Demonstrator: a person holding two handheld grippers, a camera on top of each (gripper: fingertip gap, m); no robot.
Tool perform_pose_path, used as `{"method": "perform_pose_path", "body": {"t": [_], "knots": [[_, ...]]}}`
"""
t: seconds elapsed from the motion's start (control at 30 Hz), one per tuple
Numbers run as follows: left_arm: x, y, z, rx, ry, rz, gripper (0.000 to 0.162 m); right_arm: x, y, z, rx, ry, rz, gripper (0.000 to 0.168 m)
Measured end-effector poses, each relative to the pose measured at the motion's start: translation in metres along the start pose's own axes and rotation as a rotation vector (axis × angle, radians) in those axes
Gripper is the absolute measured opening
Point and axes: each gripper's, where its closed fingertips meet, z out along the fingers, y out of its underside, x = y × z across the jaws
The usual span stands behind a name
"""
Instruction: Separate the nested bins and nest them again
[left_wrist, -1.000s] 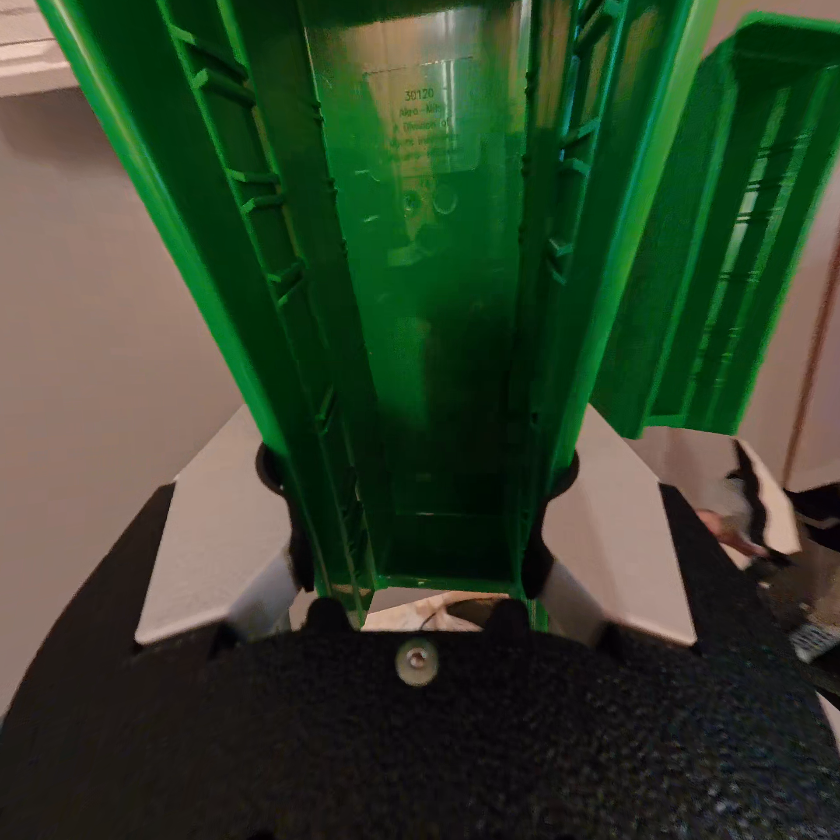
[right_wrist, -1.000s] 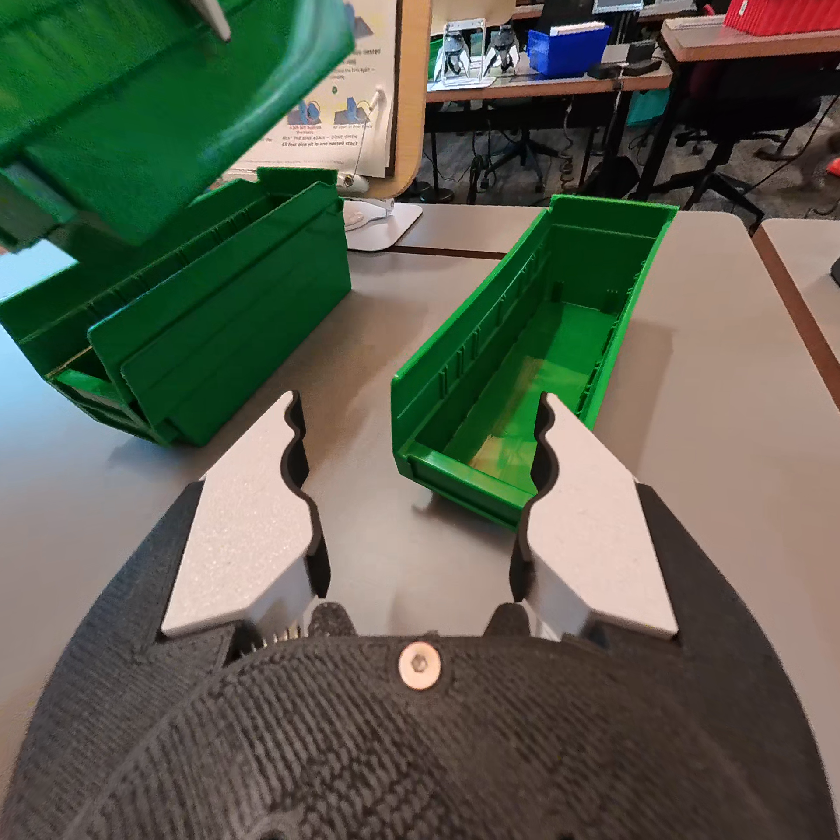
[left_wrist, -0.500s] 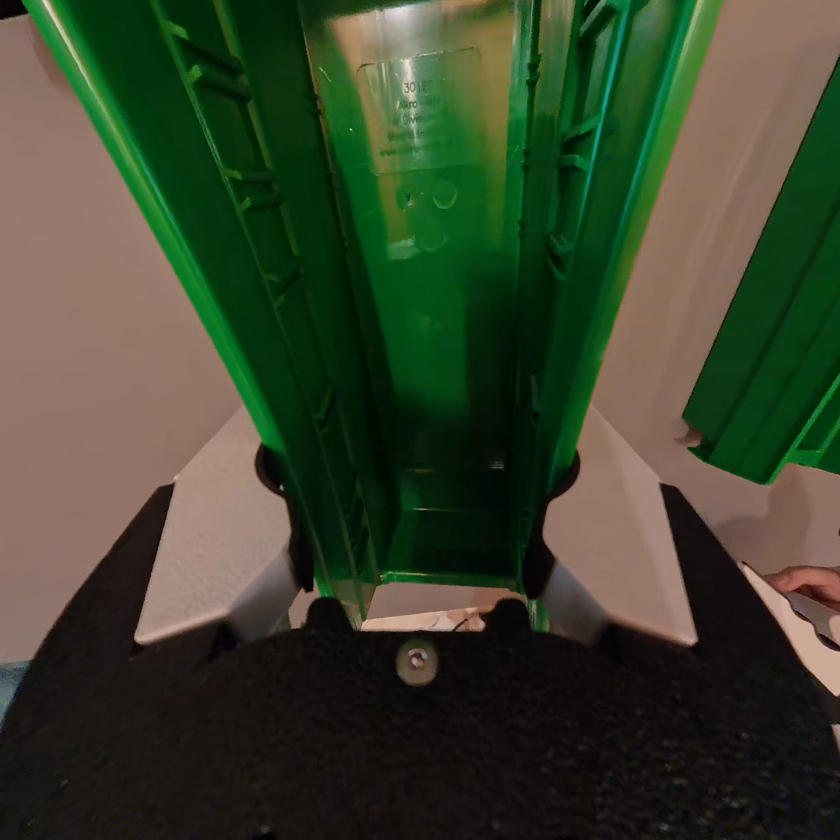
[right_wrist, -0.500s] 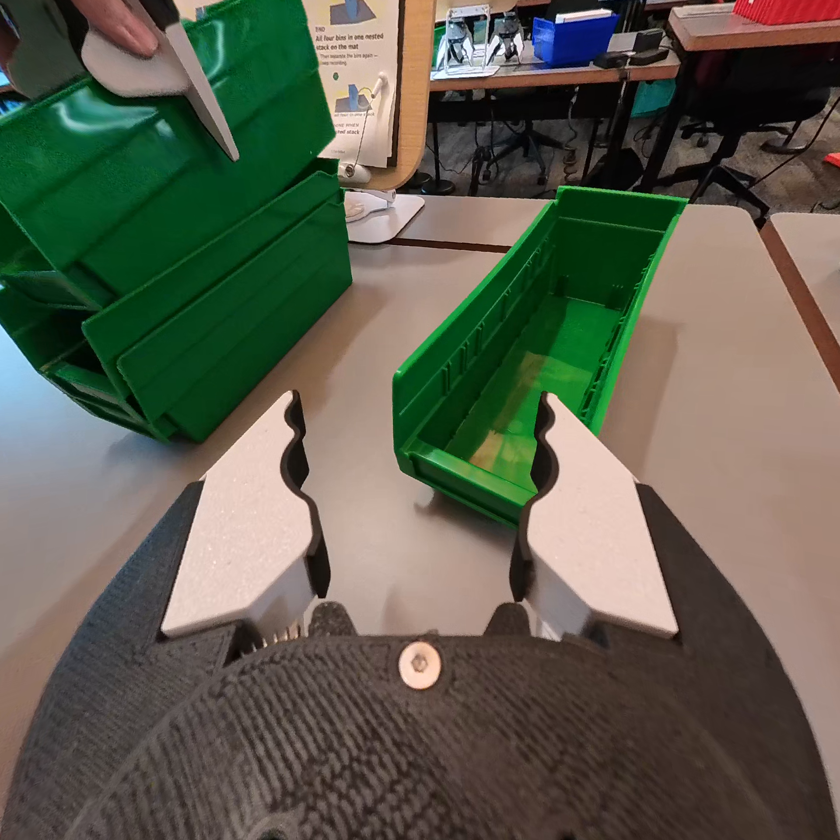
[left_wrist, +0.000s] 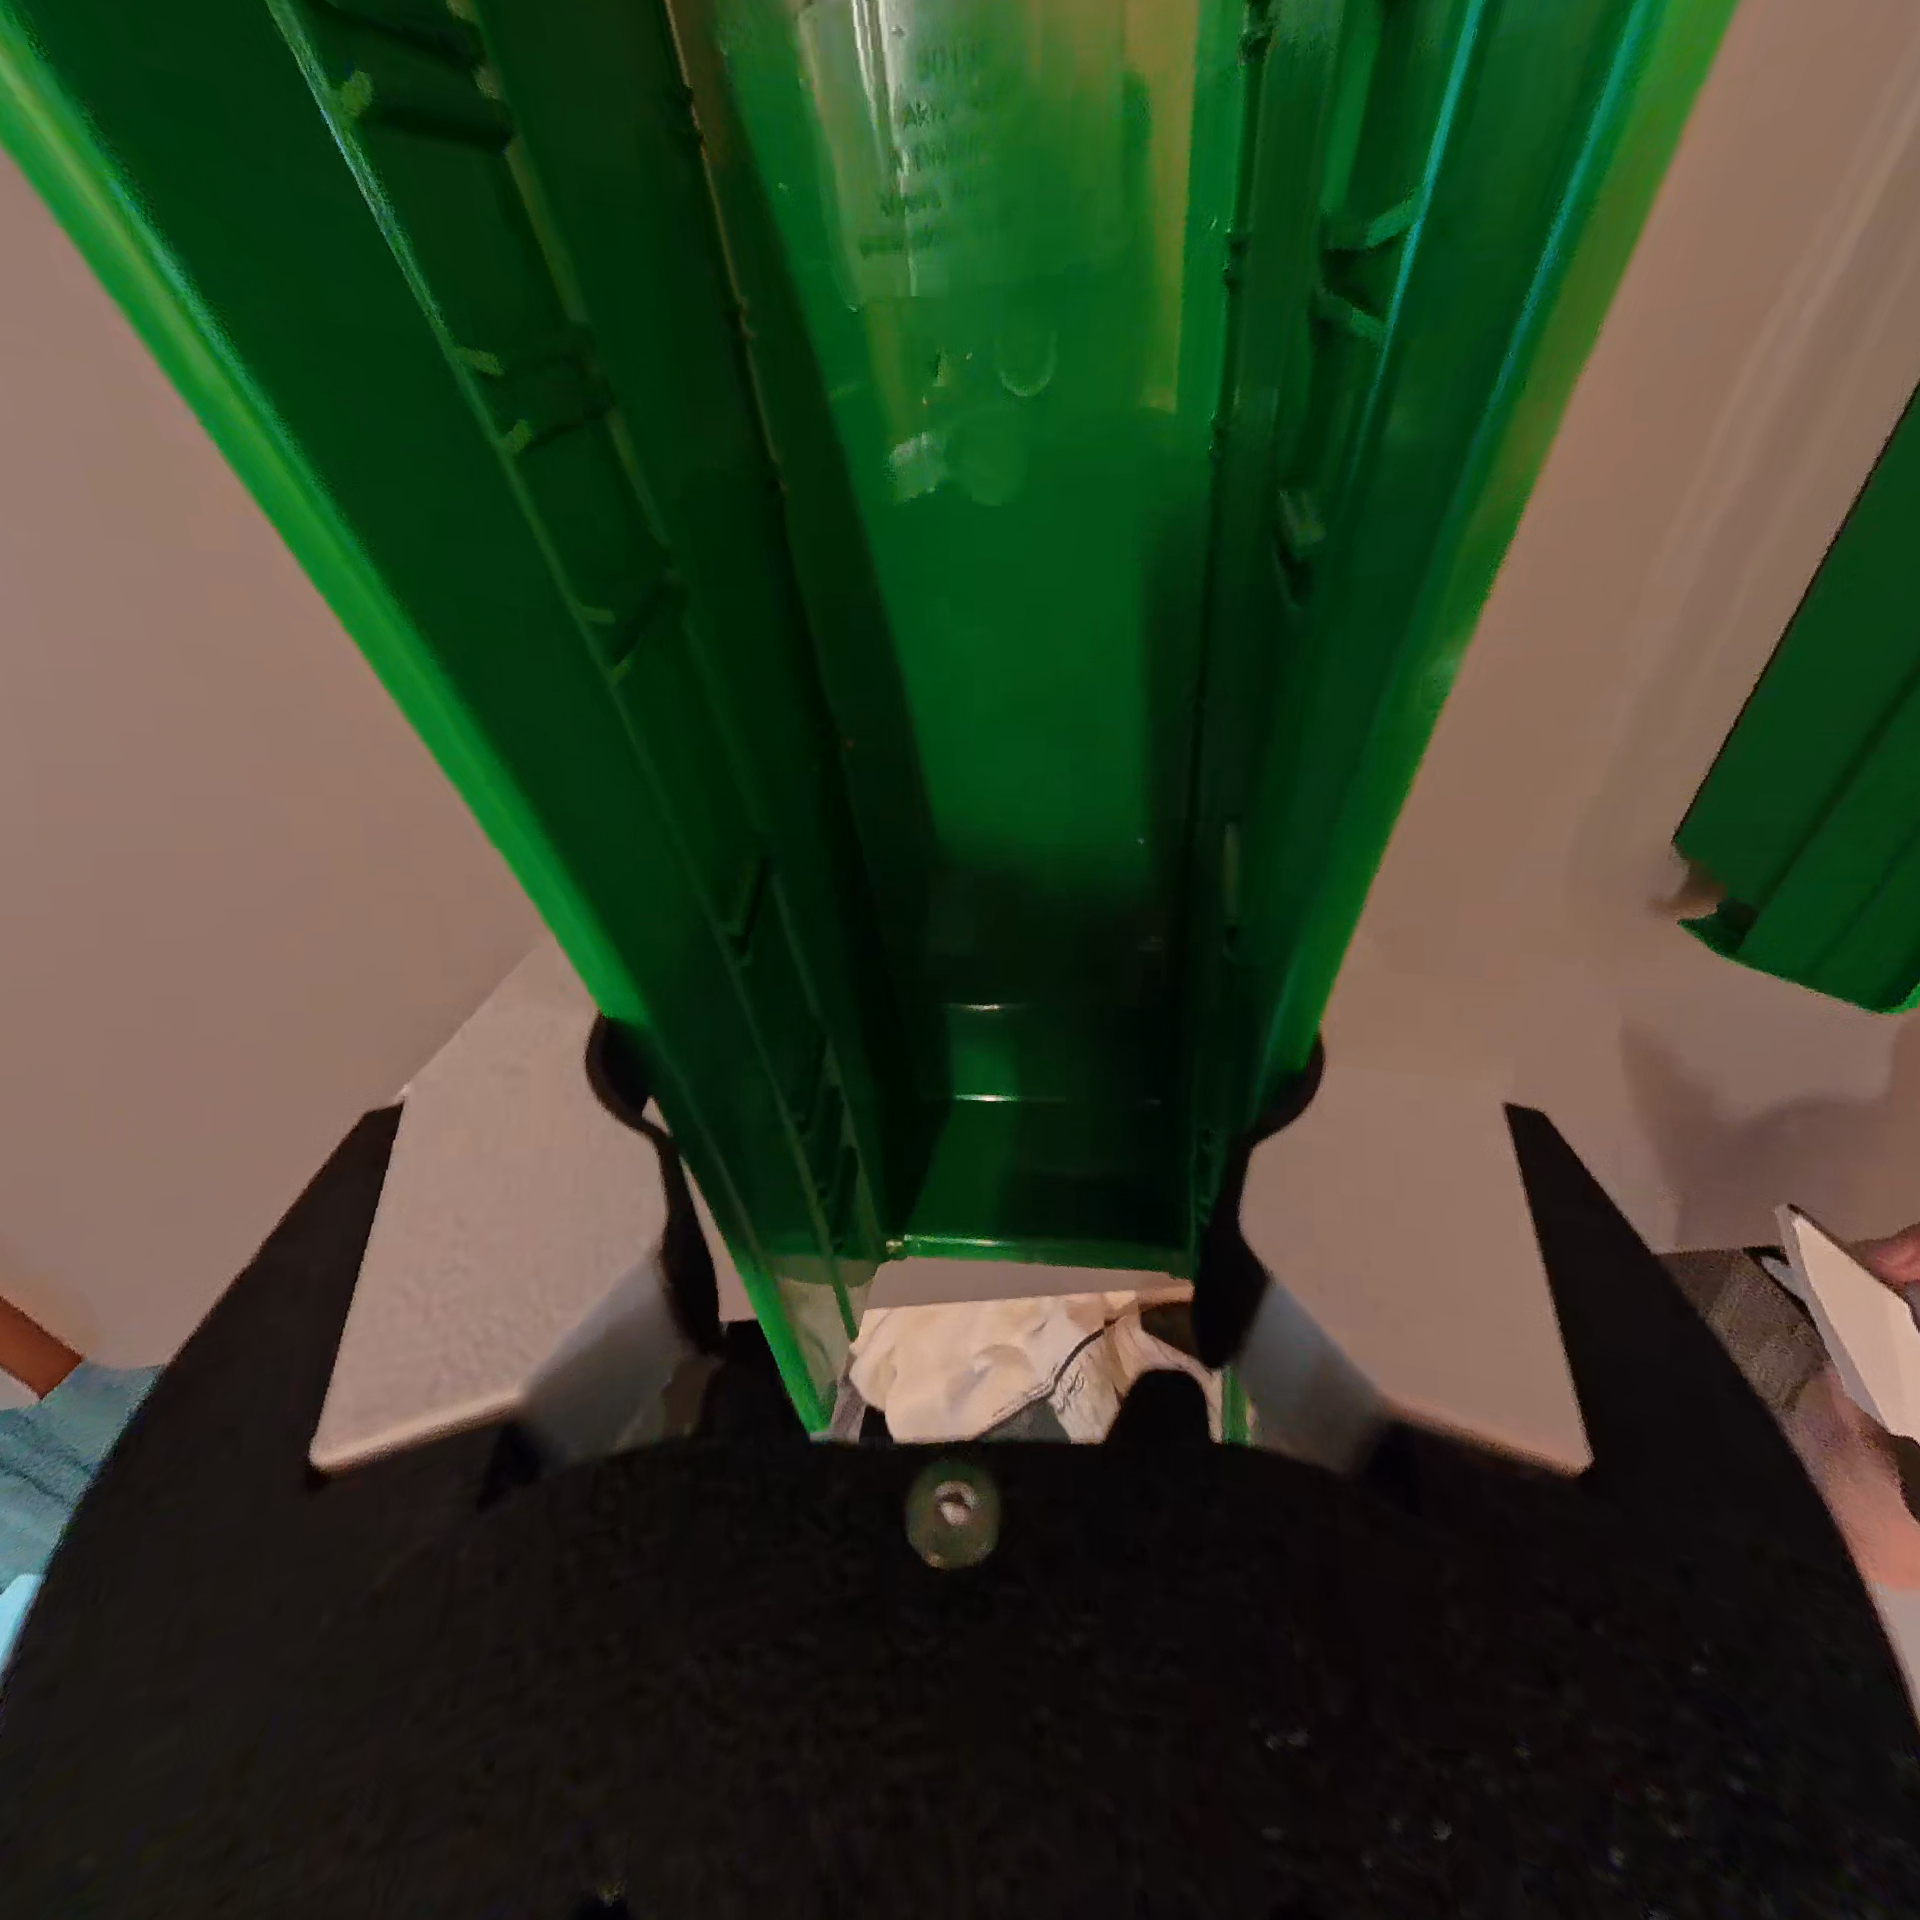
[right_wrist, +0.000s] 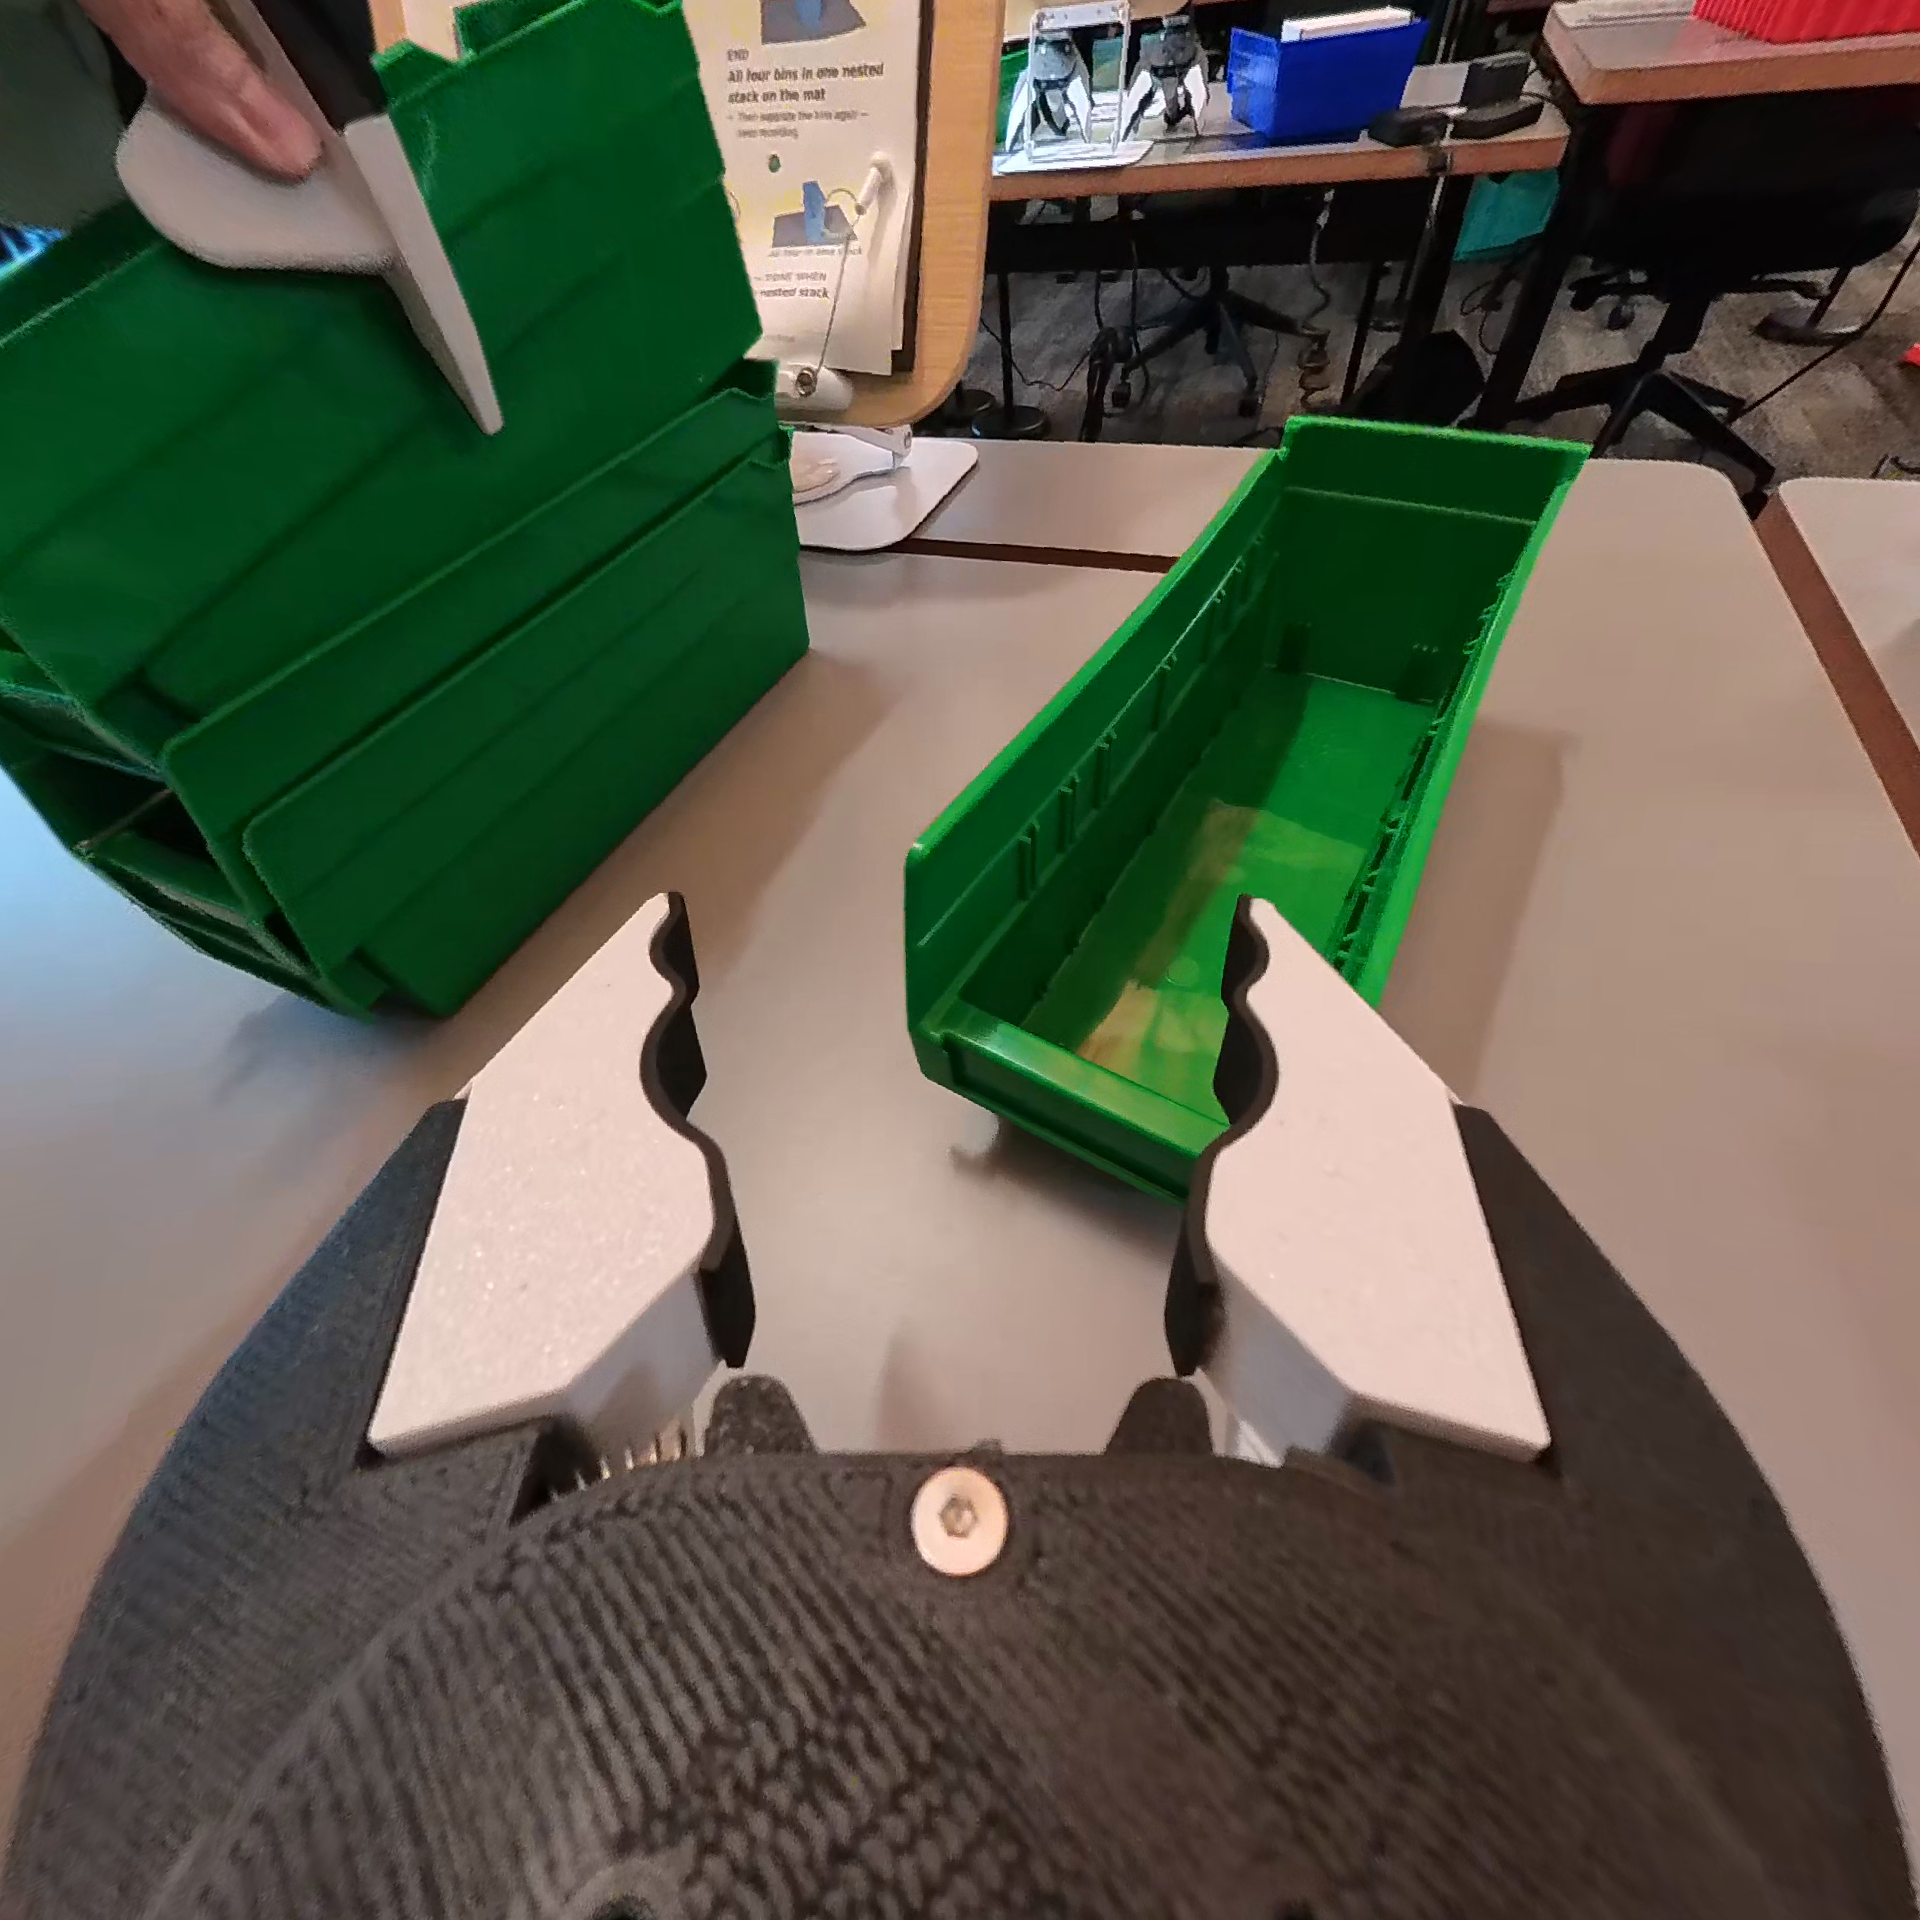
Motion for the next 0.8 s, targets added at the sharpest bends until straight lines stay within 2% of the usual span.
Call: {"method": "perform_pose_path", "body": {"t": [0.4, 0.5, 0.67, 0.8], "knots": [[0.000, 0.026, 0.009, -0.157, -0.014, 0.060, 0.119, 0.002, 0.000, 0.000, 0.001, 0.004, 0.004, 0.101], [0.001, 0.014, 0.023, -0.088, 0.001, 0.021, 0.120, 0.001, 0.001, 0.000, -0.005, 0.000, 0.000, 0.101], [0.003, 0.010, 0.036, -0.069, 0.027, 0.010, 0.124, 0.005, 0.002, -0.001, -0.002, 0.009, 0.010, 0.101], [0.003, 0.008, 0.045, -0.046, 0.019, 0.021, 0.137, 0.007, 0.005, 0.001, -0.010, 0.010, 0.015, 0.101]]}}
